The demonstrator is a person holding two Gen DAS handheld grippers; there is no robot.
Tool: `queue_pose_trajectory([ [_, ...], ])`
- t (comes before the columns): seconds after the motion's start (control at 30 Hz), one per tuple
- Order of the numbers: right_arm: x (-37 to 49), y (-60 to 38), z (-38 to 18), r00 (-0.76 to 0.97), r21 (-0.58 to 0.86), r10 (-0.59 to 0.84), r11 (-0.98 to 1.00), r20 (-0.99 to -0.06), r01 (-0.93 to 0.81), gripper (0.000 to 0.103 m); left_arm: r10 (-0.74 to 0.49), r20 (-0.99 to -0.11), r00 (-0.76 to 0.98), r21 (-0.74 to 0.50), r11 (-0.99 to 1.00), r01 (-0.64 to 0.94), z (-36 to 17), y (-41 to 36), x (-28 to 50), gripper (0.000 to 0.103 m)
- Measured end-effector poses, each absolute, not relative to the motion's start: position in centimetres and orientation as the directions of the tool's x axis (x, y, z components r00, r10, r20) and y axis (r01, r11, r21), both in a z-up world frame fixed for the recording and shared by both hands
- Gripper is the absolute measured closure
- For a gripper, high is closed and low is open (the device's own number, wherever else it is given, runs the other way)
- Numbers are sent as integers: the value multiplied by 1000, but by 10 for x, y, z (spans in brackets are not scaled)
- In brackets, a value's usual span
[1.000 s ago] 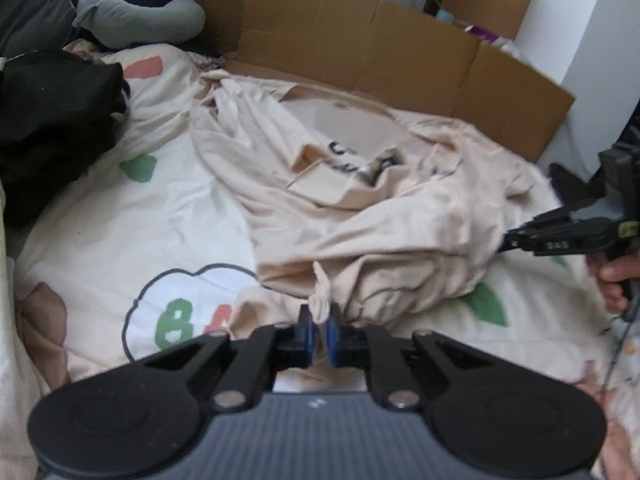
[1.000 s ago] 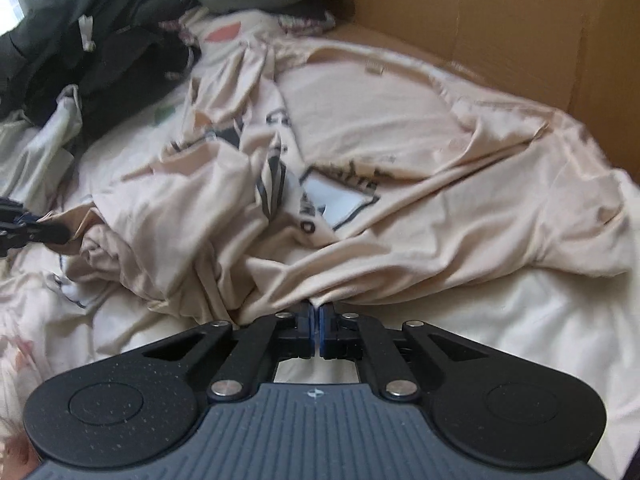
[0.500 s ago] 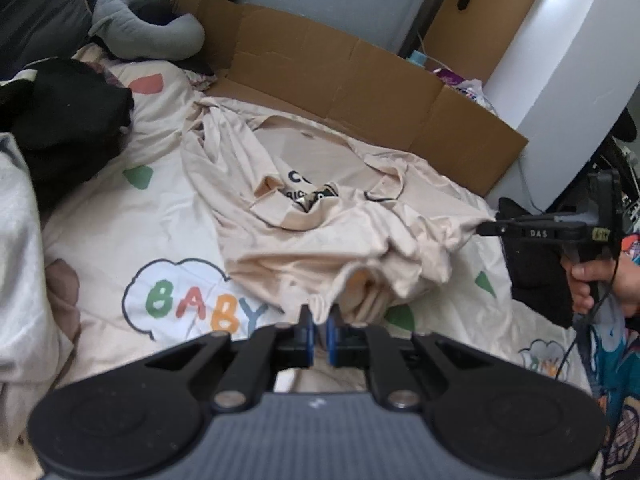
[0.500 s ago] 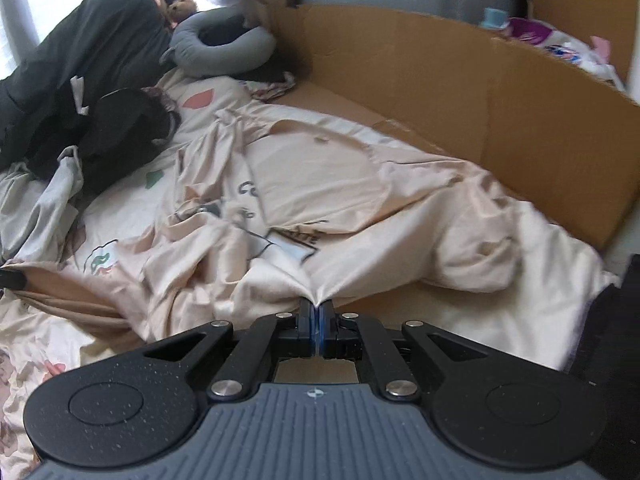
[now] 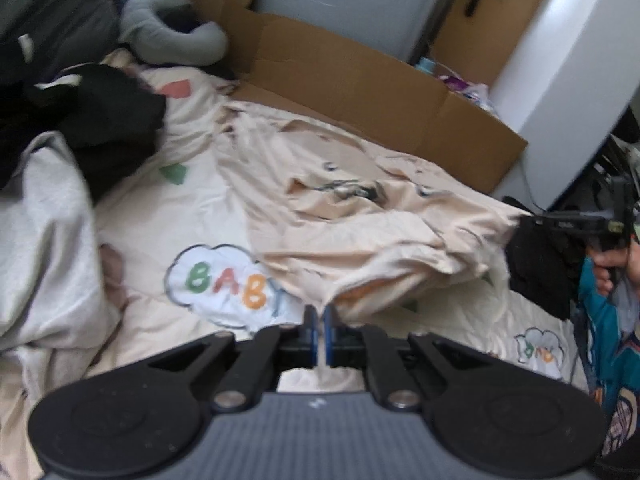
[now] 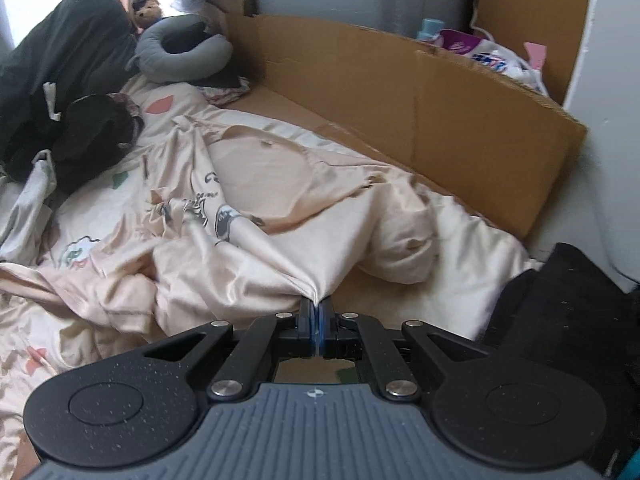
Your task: Fold clothes
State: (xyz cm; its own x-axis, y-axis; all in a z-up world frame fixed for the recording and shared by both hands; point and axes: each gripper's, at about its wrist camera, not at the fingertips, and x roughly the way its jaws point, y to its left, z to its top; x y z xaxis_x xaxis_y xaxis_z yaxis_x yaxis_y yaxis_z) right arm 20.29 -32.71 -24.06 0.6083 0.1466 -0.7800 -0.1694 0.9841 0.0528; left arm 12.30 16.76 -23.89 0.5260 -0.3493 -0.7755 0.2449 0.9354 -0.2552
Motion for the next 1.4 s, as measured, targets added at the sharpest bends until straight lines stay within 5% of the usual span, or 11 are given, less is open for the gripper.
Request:
queue_pose_trajectory([
  [0.17,202,-337,-249,583,29,107,989,-806,-142,103,-308,-790,530,-228,950,212,-244,171,123,98],
  [0.43,194,-344,-274,549,22,72,995,-833,-97,100,-417,-758,502,-299,906,300,-266,114,145,78],
  [0.5,190,-346,-282,539,33,72,996,-839,-83,94,-450,-749,487,-312,887,340,-275,93,150,74],
  [0.57,184,-348,-290,533,43,74,997,-843,-70,73,-473,-745,471,-311,870,382,-286,72,154,69],
  [0.73,170,-347,-313,504,102,104,994,-857,-33,69,-517,-752,408,-289,816,501,-318,21,161,61],
  [1.0,159,-334,-346,471,193,168,981,-866,5,67,-519,-793,319,-213,727,653,-366,-39,163,59],
  [1.2,161,-330,-360,470,236,195,971,-861,29,59,-502,-799,331,-163,711,684,-381,-61,169,52],
  [1.4,172,-320,-371,484,267,214,963,-849,42,45,-478,-816,325,-91,661,744,-395,-79,170,59],
])
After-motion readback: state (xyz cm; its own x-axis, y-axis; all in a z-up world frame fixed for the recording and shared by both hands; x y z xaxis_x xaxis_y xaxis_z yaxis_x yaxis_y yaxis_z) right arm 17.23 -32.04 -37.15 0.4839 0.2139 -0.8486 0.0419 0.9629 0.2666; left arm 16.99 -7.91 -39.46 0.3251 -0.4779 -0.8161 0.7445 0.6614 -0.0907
